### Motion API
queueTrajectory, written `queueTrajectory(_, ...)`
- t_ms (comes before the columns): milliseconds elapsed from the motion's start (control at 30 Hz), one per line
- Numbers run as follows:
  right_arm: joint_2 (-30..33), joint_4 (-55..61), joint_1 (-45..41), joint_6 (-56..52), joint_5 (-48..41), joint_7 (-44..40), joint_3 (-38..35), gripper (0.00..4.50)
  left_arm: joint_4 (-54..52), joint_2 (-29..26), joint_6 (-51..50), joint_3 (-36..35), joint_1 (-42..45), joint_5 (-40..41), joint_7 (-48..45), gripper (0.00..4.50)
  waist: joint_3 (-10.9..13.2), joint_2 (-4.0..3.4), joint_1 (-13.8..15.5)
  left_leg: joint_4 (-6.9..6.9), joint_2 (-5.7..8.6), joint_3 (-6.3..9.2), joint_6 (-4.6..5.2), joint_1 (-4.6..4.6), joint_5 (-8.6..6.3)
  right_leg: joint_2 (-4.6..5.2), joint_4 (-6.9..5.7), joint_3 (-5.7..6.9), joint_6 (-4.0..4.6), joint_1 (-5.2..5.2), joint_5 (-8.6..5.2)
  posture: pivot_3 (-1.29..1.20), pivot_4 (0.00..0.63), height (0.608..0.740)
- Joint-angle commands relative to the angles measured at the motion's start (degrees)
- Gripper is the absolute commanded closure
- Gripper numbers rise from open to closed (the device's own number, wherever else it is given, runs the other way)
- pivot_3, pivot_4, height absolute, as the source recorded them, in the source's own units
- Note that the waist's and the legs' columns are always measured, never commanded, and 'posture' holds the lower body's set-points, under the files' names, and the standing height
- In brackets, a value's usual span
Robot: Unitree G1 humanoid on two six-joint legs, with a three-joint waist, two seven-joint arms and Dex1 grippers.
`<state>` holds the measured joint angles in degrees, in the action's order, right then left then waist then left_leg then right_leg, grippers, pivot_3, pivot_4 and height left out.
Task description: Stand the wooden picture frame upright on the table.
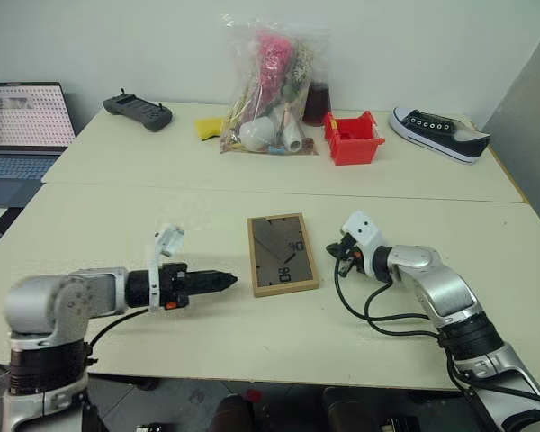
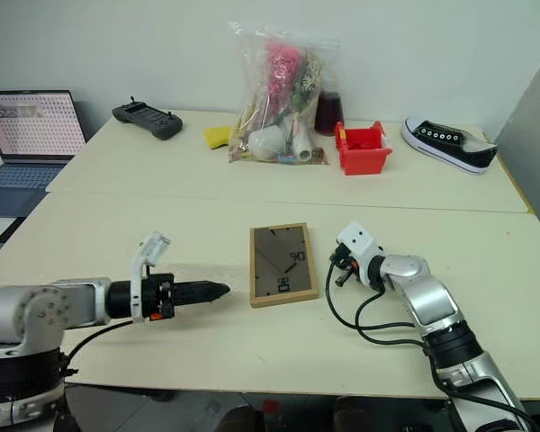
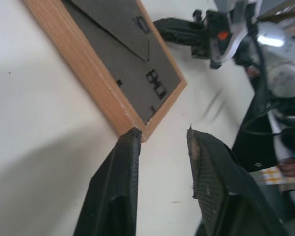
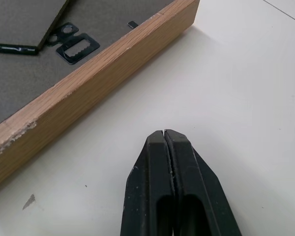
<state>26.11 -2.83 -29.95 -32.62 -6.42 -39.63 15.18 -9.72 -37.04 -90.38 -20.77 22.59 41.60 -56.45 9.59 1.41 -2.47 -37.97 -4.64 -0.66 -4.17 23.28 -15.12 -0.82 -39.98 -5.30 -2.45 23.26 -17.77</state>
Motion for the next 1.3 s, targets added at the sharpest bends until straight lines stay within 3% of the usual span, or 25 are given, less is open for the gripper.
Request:
queueTrajectory(33,-0.7,0.7,-0.8,1.7,0.4,-1.2,0.5,4.50,5.7,2.2,-2.1,-1.7,1.3,4.0,4.5,2.11,0.0,0.00,0.0,0.00,0.00,0.00,0.00,-0.01,0.00,0.00,-0.01,-0.01,0.00,-0.01,0.00,0.00,0.150,0.740)
queueTrajectory(367,-5.8,2.0,-0.7,0.9,1.6,-0.4,3.1,4.50,13.1,8.6,3.2,0.7,-0.3,2.8,10.8,0.03,0.0,-0.01,-0.4,0.02,-0.03,-0.03,-0.03,-0.15,0.01,0.00,-0.09,-0.07,0.02,-0.04,0.01,0.00,0.150,0.740)
queueTrajectory(567,-8.9,2.8,-0.7,-0.1,2.0,0.5,4.3,4.50,15.6,11.2,9.2,6.2,-0.6,1.8,11.2,0.03,-0.1,-0.09,-0.4,0.02,0.00,-0.06,-0.03,-0.28,0.02,0.02,-0.10,-0.10,0.02,-0.18,0.01,0.00,0.150,0.740)
queueTrajectory(967,-7.4,3.3,2.0,-0.5,3.1,1.1,3.6,4.50,15.2,17.1,11.1,4.6,1.0,4.1,16.4,0.03,-0.3,-0.12,0.8,0.00,0.08,-0.09,-0.03,-0.30,0.01,0.12,-0.01,-0.10,0.01,-0.30,0.01,0.00,0.150,0.740)
queueTrajectory(1067,-7.1,3.3,2.3,-0.5,3.1,1.6,3.1,4.50,18.0,17.4,11.1,2.5,3.0,4.7,17.3,0.49,-0.3,-0.11,0.9,-0.02,0.10,-0.02,-0.03,-0.33,0.01,0.12,0.01,-0.02,0.00,-0.38,0.01,0.00,0.150,0.740)
queueTrajectory(1133,-7.0,3.4,2.5,-0.5,3.1,1.8,2.7,4.50,19.1,17.3,10.7,1.8,4.1,5.1,17.8,1.04,-0.3,-0.11,0.8,-0.02,0.10,-0.01,-0.02,-0.33,0.01,0.12,0.01,-0.01,0.00,-0.40,0.01,0.00,0.150,0.740)
queueTrajectory(1300,-6.0,3.8,2.8,-0.5,3.0,2.2,1.2,4.50,16.7,17.0,7.3,1.5,4.6,8.1,18.1,1.98,-0.3,-0.11,0.7,0.00,0.09,0.01,-0.02,-0.32,0.01,0.10,0.02,0.00,0.00,-0.39,0.00,0.00,0.150,0.740)
